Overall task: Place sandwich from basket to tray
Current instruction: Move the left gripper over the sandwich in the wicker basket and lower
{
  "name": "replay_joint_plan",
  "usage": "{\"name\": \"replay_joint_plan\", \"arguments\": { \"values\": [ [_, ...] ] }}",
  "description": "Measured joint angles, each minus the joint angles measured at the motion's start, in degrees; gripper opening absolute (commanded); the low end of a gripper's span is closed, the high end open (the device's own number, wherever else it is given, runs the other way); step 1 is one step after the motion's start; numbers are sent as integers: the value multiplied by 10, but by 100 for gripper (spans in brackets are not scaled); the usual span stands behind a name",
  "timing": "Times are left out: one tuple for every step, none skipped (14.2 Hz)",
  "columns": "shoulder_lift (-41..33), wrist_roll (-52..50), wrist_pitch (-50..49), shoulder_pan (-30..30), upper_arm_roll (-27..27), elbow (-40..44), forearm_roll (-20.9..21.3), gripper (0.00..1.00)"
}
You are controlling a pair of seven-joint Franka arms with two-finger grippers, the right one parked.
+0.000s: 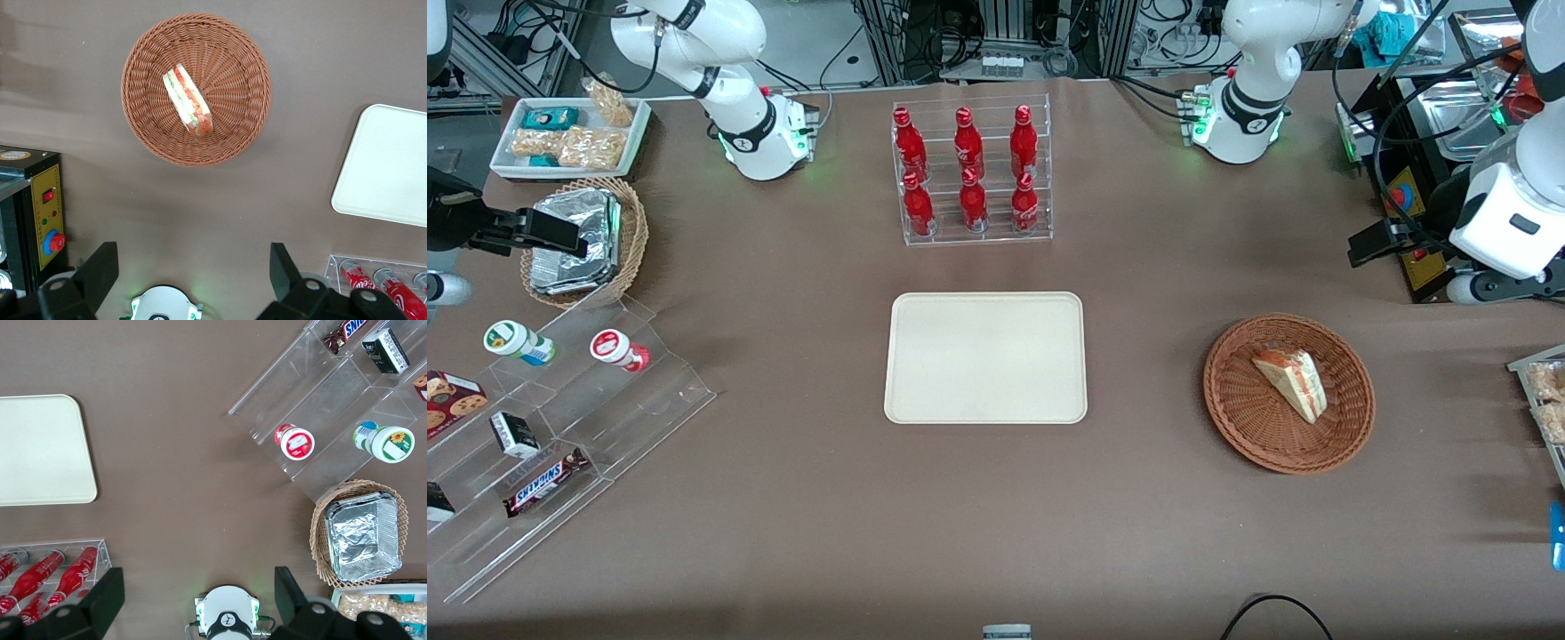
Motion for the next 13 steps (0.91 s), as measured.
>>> {"name": "replay_joint_plan", "arguments": {
  "values": [
    [0,0,0,0,0,0,0,100],
    [0,0,0,0,0,0,0,100],
    [0,0,0,0,0,0,0,100],
    [0,0,0,0,0,-1,0,100],
    [0,0,0,0,0,-1,0,100],
    [1,-1,0,0,1,-1,0,100],
    [2,-1,0,1,2,-3,0,100],
    [4,-2,0,3,4,-6,0,100],
    [7,-2,0,4,6,-10,1,100],
    [12,-2,0,6,8,-16,2,100],
    [19,-2,0,11,11,-23,3,100],
    [27,-2,2,18,12,-32,3,100],
    [36,-2,11,27,13,-45,3,100]
  ]
}}
